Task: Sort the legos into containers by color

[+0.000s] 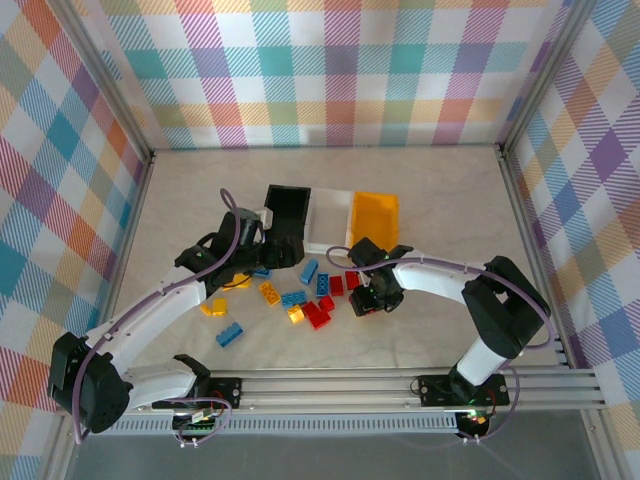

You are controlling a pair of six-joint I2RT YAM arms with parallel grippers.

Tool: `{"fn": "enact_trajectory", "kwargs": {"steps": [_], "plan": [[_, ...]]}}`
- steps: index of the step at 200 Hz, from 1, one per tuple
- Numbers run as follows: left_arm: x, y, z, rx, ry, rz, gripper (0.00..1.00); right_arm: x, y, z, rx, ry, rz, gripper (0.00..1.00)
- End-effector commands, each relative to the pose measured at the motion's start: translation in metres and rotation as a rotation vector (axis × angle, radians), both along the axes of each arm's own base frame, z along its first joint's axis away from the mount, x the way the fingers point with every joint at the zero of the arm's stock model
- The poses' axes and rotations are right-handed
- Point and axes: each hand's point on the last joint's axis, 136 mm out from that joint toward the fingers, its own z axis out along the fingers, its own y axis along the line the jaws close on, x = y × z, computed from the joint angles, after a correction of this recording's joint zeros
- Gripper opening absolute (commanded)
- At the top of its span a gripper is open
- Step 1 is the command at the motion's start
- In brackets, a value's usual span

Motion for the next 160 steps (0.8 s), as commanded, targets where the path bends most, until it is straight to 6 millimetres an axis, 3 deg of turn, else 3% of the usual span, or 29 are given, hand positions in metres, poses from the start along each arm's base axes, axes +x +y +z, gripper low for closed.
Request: {"fn": "enact_trajectory", "kwargs": {"steps": [1,47,91,123,160], "plan": [[-0.001,0.002,-0.004,0.016,0.001,0.003,1.0,0.005,0.01,0.003,0.023,-0.016,0.019,0.52],[0.0,0.003,-0.004,0.02,0.0,0.005,1.0,0.003,0.001,0.027,0.029,-0.06,-0.001,0.5],[0.001,0.002,-0.006,0.026,-0.004,0.005,1.0,0.019,0.007,0.099,0.124,-0.196,-0.016,0.5],[0.003,-0.002,-0.008,0.014,0.004,-0.01,1.0,0.058,0.012,0.14,0.164,-0.28,-0.041,0.51],[0.002,0.0,-0.004,0.04,-0.008,-0.023,1.0,0.127,0.0,0.144,0.174,-0.307,-0.144,0.51]]}}
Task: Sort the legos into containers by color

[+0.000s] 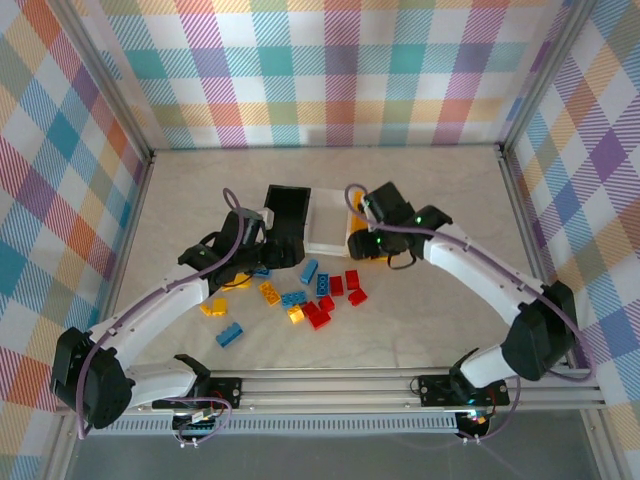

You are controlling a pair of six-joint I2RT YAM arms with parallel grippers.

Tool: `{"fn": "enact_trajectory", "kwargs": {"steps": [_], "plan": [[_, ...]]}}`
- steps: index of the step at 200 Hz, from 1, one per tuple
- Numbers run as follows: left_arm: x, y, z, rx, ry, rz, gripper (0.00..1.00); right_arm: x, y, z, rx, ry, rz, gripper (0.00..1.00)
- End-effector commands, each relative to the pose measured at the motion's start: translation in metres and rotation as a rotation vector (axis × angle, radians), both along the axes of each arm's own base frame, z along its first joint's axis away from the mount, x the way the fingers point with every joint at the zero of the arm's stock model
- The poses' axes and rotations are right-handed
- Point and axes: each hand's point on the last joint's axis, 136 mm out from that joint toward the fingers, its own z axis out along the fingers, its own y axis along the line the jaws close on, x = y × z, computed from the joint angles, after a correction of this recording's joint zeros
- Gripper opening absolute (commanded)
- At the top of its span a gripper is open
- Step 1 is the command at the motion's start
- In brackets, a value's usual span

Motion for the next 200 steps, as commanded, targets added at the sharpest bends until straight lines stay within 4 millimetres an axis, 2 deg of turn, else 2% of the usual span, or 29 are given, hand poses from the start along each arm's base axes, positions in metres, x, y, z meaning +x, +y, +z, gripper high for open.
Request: {"fn": "enact_trajectory", "kwargs": {"steps": [1,21,44,77,112,153,176,200], "plan": [[-0.001,-0.001,0.003,0.017,-0.016,-0.028,1.0,0.032,-0.012,-0.014,-0.043,0.028,-0.034,0.51],[-0.002,0.001,0.007,0.029,-0.023,-0.034,1.0,0.066,-0.018,-0.029,-0.048,0.039,-0.075,0.51],[-0.003,-0.002,0.008,0.022,-0.02,-0.048,1.0,0.096,-0.021,-0.051,-0.044,0.075,-0.115,0.5],[-0.005,-0.007,0.0,0.006,0.011,-0.065,1.0,0.119,-0.018,-0.078,-0.065,0.106,-0.124,0.51],[-0.005,-0.005,-0.005,0.02,0.019,-0.065,1.0,0.123,-0.016,-0.093,-0.075,0.134,-0.125,0.57],[-0.004,-0.008,-0.014,0.028,0.046,-0.073,1.0,0.124,-0.014,-0.093,-0.065,0.136,-0.12,0.62],[-0.005,-0.006,-0.02,0.041,0.063,-0.063,1.0,0.122,-0.012,-0.084,-0.049,0.126,-0.118,0.63],[-0.008,0.002,-0.028,0.081,0.085,-0.044,1.0,0.114,-0.008,-0.058,0.02,0.091,-0.112,0.64]]}}
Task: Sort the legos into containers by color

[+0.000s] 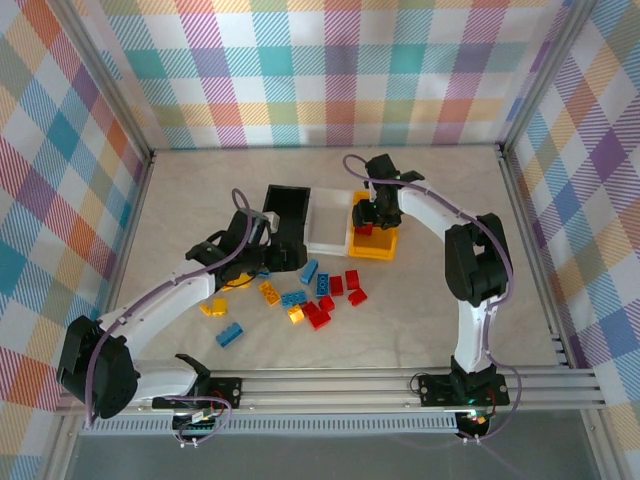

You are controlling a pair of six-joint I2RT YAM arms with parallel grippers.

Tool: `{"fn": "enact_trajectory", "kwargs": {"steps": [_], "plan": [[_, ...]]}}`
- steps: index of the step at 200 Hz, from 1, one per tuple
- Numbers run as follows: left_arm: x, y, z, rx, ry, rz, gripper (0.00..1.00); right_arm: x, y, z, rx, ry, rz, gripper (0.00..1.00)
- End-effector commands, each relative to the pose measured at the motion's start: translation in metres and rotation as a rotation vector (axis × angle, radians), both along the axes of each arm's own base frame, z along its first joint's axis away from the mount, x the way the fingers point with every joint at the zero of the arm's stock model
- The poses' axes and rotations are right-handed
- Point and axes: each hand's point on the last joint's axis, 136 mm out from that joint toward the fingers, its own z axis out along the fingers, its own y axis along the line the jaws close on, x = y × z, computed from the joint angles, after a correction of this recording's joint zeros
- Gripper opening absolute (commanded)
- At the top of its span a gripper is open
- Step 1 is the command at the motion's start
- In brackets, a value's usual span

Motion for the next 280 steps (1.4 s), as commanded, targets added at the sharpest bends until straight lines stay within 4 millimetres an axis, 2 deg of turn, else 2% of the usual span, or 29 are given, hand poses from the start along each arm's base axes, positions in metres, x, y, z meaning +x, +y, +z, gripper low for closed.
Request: {"fn": "enact_trajectory", "kwargs": {"steps": [1,23,52,87,123,154,191,233,280], "plan": [[-0.006,0.006,-0.008,0.05,0.028,-0.004,1.0,-0.007,0.01,0.037,0.093,-0.057,0.02,0.64],[-0.007,0.005,-0.016,0.068,0.048,-0.022,0.97,-0.024,0.016,0.065,0.157,-0.1,0.031,0.65],[-0.008,-0.006,-0.033,0.085,0.099,-0.071,0.92,-0.06,0.022,0.083,0.198,-0.114,0.067,0.66],[-0.005,-0.023,-0.059,0.136,0.151,-0.122,0.81,-0.109,0.017,0.076,0.276,-0.072,0.057,0.66],[0.007,-0.033,-0.078,0.196,0.158,-0.137,0.69,-0.14,0.005,0.072,0.293,-0.049,0.048,0.67],[0.019,-0.04,-0.097,0.245,0.182,-0.142,0.59,-0.153,0.0,0.072,0.304,-0.047,0.046,0.67],[0.027,-0.049,-0.114,0.293,0.193,-0.147,0.52,-0.158,0.001,0.073,0.321,-0.043,0.049,0.67],[0.035,-0.05,-0.119,0.32,0.194,-0.139,0.38,-0.16,0.003,0.073,0.336,-0.04,0.054,0.67],[0.032,-0.046,-0.115,0.327,0.19,-0.137,0.21,-0.16,0.005,0.07,0.341,-0.039,0.055,0.67]]}}
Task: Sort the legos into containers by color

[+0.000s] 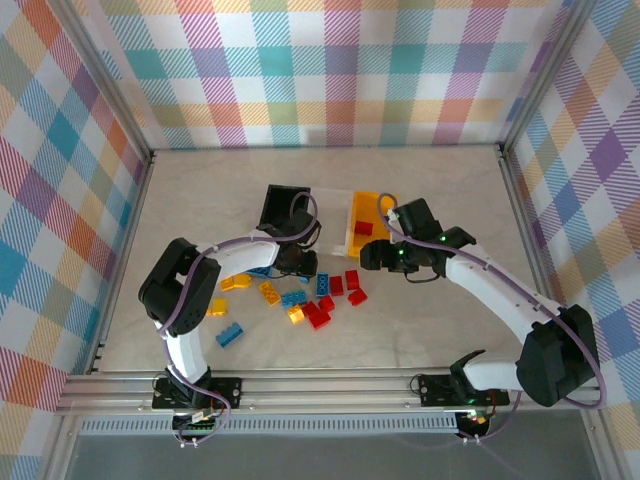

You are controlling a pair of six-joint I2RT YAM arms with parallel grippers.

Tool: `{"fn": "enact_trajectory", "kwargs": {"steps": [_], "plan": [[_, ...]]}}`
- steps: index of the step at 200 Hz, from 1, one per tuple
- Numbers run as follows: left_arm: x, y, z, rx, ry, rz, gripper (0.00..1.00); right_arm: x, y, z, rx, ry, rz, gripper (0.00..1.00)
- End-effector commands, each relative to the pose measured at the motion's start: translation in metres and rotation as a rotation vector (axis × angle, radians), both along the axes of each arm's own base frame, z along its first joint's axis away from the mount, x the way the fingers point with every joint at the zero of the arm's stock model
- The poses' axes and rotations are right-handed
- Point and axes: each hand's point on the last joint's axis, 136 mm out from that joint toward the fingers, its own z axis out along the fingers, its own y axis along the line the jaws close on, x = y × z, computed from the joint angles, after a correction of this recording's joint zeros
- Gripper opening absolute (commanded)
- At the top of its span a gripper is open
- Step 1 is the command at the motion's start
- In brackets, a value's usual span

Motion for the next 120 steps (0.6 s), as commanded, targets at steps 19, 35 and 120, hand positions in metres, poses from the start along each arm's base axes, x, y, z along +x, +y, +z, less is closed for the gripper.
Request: {"fn": "enact_trajectory", "kwargs": {"steps": [19,35,120], "plan": [[-0.003,0.002,0.014,0.009,-0.026,-0.008,0.19,-0.002,0.007,0.005,0.039,-0.008,0.013,0.67],[-0.004,0.004,0.023,0.003,-0.037,-0.006,0.19,-0.002,0.008,0.003,0.039,-0.002,0.016,0.67],[-0.002,0.043,0.128,0.061,-0.239,0.007,0.26,-0.001,0.017,-0.006,0.053,0.019,0.036,0.67]]}}
